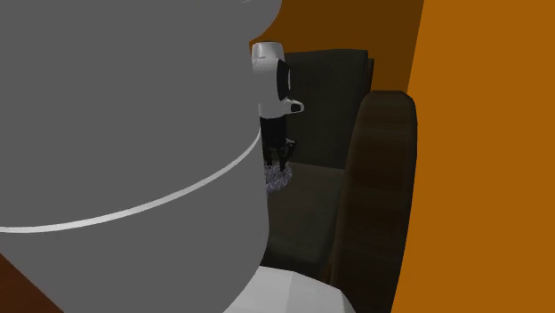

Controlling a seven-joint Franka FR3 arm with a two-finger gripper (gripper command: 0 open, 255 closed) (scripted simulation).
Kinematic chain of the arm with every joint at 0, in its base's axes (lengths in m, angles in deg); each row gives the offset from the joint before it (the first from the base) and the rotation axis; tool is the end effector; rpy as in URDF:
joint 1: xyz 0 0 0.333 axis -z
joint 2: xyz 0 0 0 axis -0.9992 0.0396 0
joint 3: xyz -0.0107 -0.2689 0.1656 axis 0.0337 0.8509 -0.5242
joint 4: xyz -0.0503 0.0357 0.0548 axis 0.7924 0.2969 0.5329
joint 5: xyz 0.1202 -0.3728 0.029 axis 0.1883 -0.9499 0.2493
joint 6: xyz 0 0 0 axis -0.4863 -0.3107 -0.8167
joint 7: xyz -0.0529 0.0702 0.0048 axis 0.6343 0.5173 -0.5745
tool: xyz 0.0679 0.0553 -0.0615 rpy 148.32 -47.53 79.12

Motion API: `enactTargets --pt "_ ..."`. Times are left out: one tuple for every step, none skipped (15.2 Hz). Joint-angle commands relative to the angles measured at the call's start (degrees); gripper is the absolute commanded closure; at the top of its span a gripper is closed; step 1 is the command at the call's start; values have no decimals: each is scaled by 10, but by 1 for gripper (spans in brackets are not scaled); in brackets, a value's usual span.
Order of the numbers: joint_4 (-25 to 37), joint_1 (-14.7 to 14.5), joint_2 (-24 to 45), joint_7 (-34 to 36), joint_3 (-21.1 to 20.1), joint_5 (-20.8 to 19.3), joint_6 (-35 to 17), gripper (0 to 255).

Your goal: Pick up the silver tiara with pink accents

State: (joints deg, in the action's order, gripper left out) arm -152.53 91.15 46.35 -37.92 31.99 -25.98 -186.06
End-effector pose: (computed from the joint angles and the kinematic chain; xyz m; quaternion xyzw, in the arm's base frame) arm 0.4908 0.0291 0.4481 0.9848 -0.1584 0.0706 0.0103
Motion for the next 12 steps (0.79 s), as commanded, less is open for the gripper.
enactTargets --pt "10 0 -6 -2 1 1 16 255" --pt "16 0 -8 -2 1 2 24 255" --pt "21 0 -11 -3 1 2 32 255" --pt "27 0 -13 -4 1 3 40 255" --pt "33 0 -15 -4 1 3 47 255" --pt "39 0 -17 -5 2 3 55 255" --pt "45 0 -19 -5 2 4 63 255" --pt "51 0 -21 -6 2 4 71 255" --pt "57 0 -22 -6 2 4 79 255" --pt "63 0 -24 -7 2 5 86 255" --pt "64 0 -24 -7 2 5 88 255" --pt "64 0 -24 -7 2 5 88 255"
